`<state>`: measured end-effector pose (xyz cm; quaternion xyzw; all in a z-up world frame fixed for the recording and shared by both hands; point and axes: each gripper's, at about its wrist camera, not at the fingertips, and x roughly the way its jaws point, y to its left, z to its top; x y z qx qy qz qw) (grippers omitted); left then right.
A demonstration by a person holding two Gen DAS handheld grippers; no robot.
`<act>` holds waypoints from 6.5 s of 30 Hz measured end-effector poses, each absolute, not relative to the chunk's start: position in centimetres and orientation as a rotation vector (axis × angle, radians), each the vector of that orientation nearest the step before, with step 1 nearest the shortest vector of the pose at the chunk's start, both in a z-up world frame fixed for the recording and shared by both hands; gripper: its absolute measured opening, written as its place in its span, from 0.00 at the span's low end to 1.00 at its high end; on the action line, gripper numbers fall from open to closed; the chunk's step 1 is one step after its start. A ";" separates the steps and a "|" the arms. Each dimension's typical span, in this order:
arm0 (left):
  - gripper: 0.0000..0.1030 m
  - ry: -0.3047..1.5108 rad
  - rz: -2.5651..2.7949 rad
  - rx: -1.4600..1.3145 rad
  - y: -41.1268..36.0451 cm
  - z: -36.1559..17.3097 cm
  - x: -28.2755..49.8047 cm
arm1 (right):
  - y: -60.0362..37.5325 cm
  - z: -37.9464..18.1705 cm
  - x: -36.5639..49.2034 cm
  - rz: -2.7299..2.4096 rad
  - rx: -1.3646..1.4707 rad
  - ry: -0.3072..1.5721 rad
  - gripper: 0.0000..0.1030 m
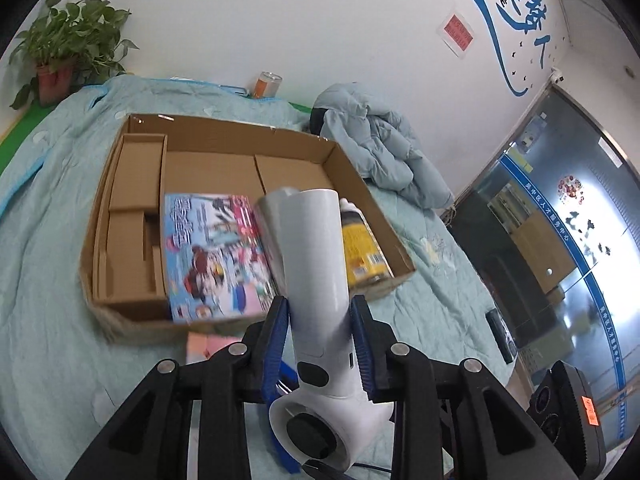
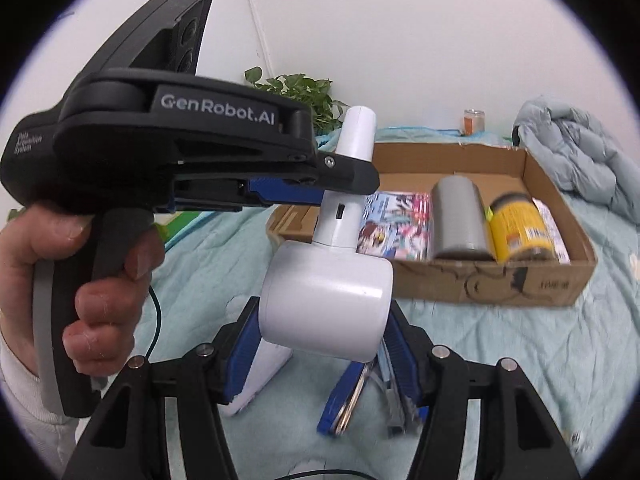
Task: Organize rigid objects
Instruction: 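Lift the white fan with the left gripper and carry it toward the box, then lower the fan into the box beside the game box and open the left gripper, then move the left gripper to the blue stapler and grasp it, then lift the blue stapler with the left gripper and carry it over the box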
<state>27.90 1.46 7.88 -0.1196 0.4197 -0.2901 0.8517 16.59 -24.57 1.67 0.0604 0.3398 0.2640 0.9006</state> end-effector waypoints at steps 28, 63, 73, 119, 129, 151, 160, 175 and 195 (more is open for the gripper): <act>0.26 1.114 -0.542 -0.331 5.6 -2.3 46.2 | -19.7 -4.2 32.2 0.553 0.153 1.072 0.58; 1.00 0.681 -0.186 -0.078 5.6 4.5 29.0 | -29.3 -5.8 18.6 0.467 -0.033 0.902 0.81; 0.99 0.717 -0.196 -0.090 1.6 2.5 21.1 | -26.0 -8.3 16.7 0.565 -0.134 1.004 0.81; 0.86 1.293 -0.596 -0.511 -5.8 -9.6 23.7 | -28.3 -9.0 15.7 0.483 0.036 0.943 0.65; 0.86 1.194 -0.742 -0.371 -10.6 -4.5 24.6 | -36.5 -11.6 19.4 0.610 0.770 1.089 0.56; 0.93 1.142 -0.574 -0.416 -7.8 -8.4 23.4 | -33.6 -10.3 19.4 0.506 -0.075 0.977 0.68; 0.93 1.193 -0.665 -0.492 -7.4 -10.3 23.5 | -32.7 -10.2 18.2 0.419 0.010 0.997 0.57; 0.68 1.250 -0.662 -0.414 -9.3 -10.5 24.0 | -33.6 -9.3 17.7 0.436 0.341 1.094 0.55; 0.54 1.069 -0.638 -0.260 -7.9 -3.5 21.3 | -32.5 -6.3 16.0 0.488 0.303 0.997 0.53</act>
